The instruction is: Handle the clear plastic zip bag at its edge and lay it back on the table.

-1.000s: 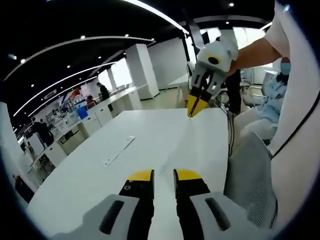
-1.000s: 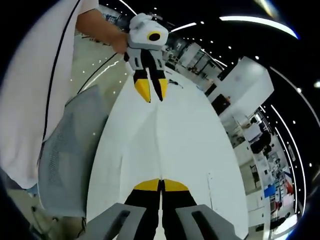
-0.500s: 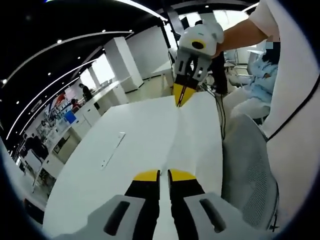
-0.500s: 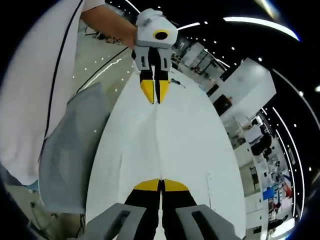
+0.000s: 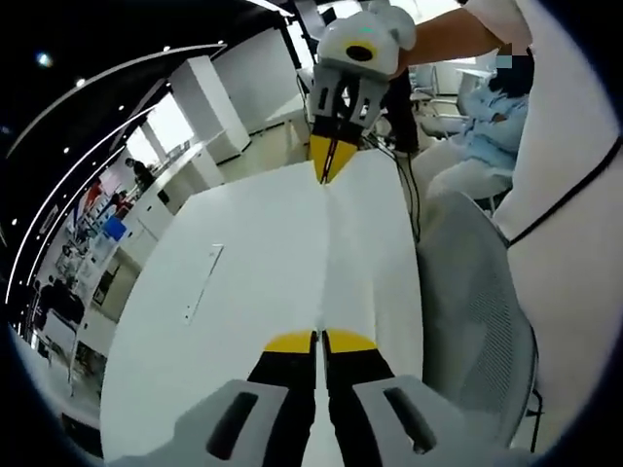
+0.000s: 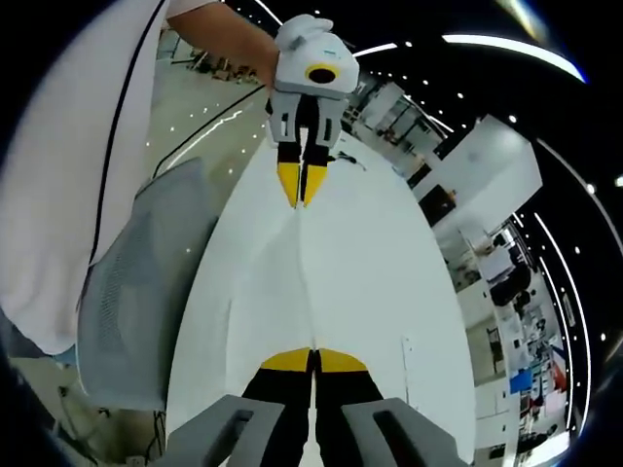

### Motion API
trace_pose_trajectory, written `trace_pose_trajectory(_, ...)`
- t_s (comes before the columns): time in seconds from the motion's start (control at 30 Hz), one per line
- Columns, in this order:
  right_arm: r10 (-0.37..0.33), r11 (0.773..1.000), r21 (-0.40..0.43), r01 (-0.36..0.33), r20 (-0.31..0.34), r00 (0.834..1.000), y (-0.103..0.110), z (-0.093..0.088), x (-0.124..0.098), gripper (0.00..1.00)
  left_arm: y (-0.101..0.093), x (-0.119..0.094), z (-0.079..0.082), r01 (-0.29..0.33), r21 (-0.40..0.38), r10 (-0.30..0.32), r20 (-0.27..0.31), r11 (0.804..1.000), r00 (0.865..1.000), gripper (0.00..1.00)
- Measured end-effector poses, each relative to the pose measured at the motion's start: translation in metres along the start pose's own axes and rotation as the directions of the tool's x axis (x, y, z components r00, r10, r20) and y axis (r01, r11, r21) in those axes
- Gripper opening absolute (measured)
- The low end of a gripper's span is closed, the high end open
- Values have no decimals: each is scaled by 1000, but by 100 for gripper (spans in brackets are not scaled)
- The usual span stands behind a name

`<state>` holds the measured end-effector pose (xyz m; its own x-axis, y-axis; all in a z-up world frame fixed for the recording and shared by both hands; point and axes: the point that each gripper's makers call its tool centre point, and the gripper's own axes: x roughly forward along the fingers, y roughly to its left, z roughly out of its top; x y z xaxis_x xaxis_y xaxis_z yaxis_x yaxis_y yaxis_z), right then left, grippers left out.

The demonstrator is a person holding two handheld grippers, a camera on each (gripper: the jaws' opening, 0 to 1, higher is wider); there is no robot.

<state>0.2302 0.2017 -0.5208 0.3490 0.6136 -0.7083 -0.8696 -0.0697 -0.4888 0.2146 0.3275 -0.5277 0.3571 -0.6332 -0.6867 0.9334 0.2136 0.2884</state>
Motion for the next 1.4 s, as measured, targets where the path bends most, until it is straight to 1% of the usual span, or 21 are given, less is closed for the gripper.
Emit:
trace_pose_trajectory(0.1,4,1000,-6,-4,-2,1000,1,1,0,0,-4,2,-3,30,15,-30,-30,999,999,0)
trace_pose_trajectory(0.3,13,1000,-16,-13,-7,1000,3,3,1,0,-10,6,-4,69,24,-68,-64,997,996,0)
trace_pose_trajectory(0.47,24,999,-23,-24,-11,1000,6,3,3,0,-14,8,-9,104,30,-101,-104,994,989,0)
trace_pose_trajectory(0.57,25,999,-25,-25,-13,1000,6,4,3,0,-17,8,-9,119,23,-115,-113,993,987,0)
trace_pose_trajectory(0.67,28,999,-29,-28,-12,1000,6,5,3,0,-20,8,-11,137,23,-132,-135,990,982,0)
trace_pose_trajectory(0.73,29,999,-30,-29,-12,1000,6,6,4,0,-21,8,-11,141,27,-136,-146,990,980,0)
trace_pose_trajectory(0.87,30,999,-29,-30,-12,999,6,6,4,0,-22,8,-14,153,4,-150,-163,988,975,0)
trace_pose_trajectory(1.0,30,999,-29,-31,-14,999,7,5,3,0,-19,8,-13,143,12,-138,-175,990,975,0)
trace_pose_trajectory(1.07,31,999,-27,-31,-14,999,7,5,3,0,-21,7,-13,147,4,-144,-183,989,972,0)
trace_pose_trajectory(1.13,30,999,-28,-31,-15,999,7,5,3,0,-21,8,-14,148,14,-143,-191,989,971,0)
trace_pose_trajectory(1.23,30,999,-23,-30,-14,999,8,4,4,0,-23,8,-14,156,8,-152,-200,988,968,0)
trace_pose_trajectory(1.3,27,999,-16,-28,-9,1000,8,4,4,0,-25,9,-15,168,-8,-166,-209,986,964,0)
trace_pose_trajectory(1.4,22,1000,-6,-23,-7,1000,7,4,3,0,-25,9,-15,166,-12,-165,-217,986,962,0)
